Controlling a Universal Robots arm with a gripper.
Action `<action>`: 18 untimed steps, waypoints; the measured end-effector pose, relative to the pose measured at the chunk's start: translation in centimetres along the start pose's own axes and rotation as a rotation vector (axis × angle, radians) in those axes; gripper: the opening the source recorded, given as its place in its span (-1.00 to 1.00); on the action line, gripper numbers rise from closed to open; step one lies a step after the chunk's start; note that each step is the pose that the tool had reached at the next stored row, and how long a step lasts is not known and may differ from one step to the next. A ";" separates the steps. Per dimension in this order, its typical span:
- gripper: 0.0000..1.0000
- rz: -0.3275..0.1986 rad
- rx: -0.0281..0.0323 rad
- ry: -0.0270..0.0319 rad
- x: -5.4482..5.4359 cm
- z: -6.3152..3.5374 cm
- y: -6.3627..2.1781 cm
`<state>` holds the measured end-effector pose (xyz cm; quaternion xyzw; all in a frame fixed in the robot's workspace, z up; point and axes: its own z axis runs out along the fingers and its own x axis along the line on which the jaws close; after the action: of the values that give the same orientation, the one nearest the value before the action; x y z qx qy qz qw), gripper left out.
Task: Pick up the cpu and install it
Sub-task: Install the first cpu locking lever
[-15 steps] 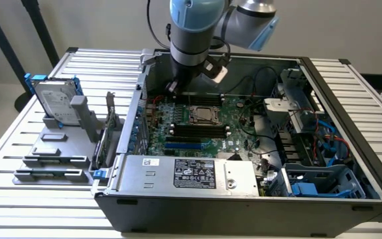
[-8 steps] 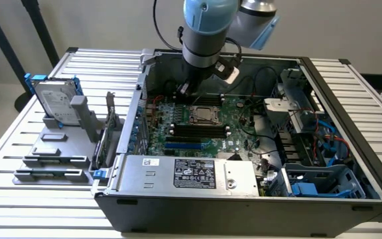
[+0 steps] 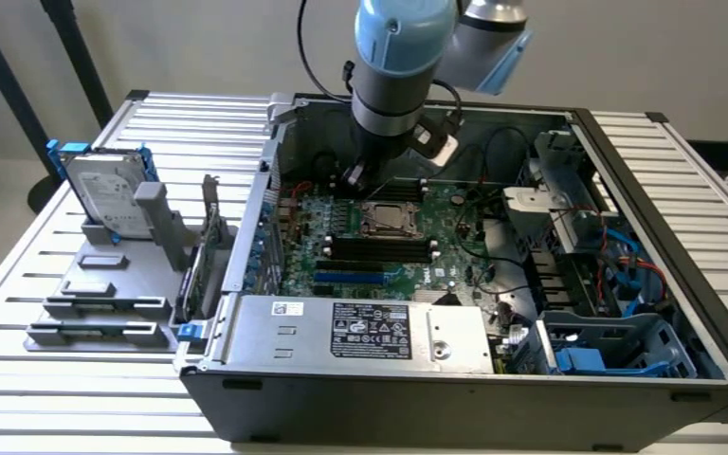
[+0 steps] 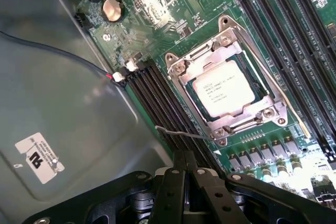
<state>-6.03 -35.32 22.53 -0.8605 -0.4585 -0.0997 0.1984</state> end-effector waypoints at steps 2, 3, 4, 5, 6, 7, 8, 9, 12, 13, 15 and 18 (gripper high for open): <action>-0.79 0.000 -0.0089 -0.0133 0.1 0.27 -0.10; -0.79 0.000 -0.0141 -0.0210 0.2 0.40 -0.15; -0.79 0.000 -0.0187 -0.0278 0.3 0.52 -0.18; -0.79 0.000 -0.0217 -0.0321 0.3 0.66 -0.19; -0.79 0.000 -0.0235 -0.0347 0.2 0.80 -0.20; -0.79 0.001 -0.0253 -0.0375 0.1 0.93 -0.23; -0.79 0.001 -0.0269 -0.0401 0.0 1.06 -0.26; -0.79 0.001 -0.0281 -0.0417 -0.1 1.23 -0.29; -0.79 0.000 -0.0318 -0.0465 -0.3 1.75 -0.49; -0.79 0.000 -0.0330 -0.0482 -0.4 1.94 -0.56; -0.79 0.001 -0.0357 -0.0524 -0.4 2.16 -0.61; -0.79 0.000 -0.0394 -0.0579 -0.4 2.28 -0.59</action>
<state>-6.79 -34.37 20.46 -0.8669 -0.4618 -0.0837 0.1681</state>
